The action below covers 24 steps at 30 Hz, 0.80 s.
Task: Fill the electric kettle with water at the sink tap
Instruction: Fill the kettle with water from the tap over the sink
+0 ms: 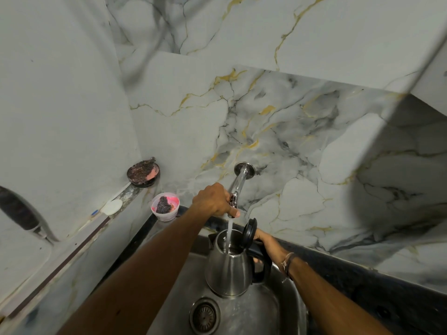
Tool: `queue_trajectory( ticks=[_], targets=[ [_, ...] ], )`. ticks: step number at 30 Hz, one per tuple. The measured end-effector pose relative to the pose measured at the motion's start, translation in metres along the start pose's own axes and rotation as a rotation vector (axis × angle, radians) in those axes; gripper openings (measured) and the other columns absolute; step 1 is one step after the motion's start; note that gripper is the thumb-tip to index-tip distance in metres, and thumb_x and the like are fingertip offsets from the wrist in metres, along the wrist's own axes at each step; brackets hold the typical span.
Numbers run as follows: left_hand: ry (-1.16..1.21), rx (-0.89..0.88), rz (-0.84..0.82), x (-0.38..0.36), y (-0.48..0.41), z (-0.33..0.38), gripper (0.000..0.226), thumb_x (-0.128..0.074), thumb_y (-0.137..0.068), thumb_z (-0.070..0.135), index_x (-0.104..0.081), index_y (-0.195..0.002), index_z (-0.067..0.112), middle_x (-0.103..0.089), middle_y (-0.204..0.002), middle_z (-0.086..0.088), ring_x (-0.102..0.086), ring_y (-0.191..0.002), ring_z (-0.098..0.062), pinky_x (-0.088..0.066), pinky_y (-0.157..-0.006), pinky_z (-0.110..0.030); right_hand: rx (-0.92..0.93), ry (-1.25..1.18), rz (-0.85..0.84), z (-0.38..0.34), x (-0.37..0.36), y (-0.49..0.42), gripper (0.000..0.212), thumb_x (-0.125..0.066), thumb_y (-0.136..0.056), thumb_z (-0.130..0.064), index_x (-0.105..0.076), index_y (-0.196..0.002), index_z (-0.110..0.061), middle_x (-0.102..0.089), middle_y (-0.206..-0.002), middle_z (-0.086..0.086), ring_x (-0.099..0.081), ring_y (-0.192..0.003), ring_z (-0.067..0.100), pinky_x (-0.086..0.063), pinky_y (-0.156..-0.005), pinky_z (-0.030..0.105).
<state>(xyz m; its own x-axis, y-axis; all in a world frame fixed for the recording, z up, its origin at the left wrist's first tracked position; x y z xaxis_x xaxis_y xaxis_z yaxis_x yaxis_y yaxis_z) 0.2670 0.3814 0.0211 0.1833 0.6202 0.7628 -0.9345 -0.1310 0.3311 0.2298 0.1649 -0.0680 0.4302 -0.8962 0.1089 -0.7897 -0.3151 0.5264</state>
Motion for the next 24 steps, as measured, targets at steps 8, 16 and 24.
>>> queue_trajectory(
  ticks=[8,16,24],
  targets=[
    [-0.005,-0.009,0.0,0.001,0.001,0.001,0.044,-0.102,-0.071,0.051,-0.084,-0.095,0.019,-0.082,-0.095,-0.001,-0.076,-0.096,-0.024,-0.06,-0.098,-0.048,-0.015,0.012,-0.005,0.001,-0.002,-0.003,0.042,-0.054,-0.106,-0.04,-0.075,-0.098,-0.005,-0.073,-0.075,0.009,-0.065,-0.056,0.015,-0.052,-0.054,0.025],
    [-0.014,-0.004,0.007,0.001,0.001,0.0,0.045,-0.103,-0.07,0.053,-0.085,-0.095,0.02,-0.082,-0.095,0.0,-0.075,-0.095,-0.024,-0.06,-0.098,-0.048,-0.015,-0.001,-0.005,0.005,-0.004,-0.009,0.044,-0.06,-0.1,-0.046,-0.079,-0.092,-0.007,-0.075,-0.074,0.01,-0.065,-0.056,0.017,-0.053,-0.056,0.027],
    [-0.021,-0.004,-0.003,0.001,0.0,0.0,0.045,-0.103,-0.07,0.052,-0.085,-0.096,0.02,-0.083,-0.098,-0.001,-0.076,-0.097,-0.025,-0.06,-0.1,-0.048,-0.021,-0.017,-0.031,0.008,-0.004,-0.01,0.056,-0.067,-0.075,-0.06,-0.08,-0.091,-0.007,-0.076,-0.07,0.008,-0.067,-0.054,0.016,-0.054,-0.054,0.026]
  ],
)
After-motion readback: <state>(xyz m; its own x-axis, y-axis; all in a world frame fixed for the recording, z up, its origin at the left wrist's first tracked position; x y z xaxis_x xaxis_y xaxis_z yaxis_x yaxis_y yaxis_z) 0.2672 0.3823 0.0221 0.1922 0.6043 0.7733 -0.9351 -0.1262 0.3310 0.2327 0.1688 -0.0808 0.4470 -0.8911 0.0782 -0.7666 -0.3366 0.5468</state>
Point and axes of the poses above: each hand's wrist, its own y-axis away from the middle knuckle, its own x-axis out of the back of the hand, z = x × y, the point moved 4 cm from there along -y, towards the middle knuckle
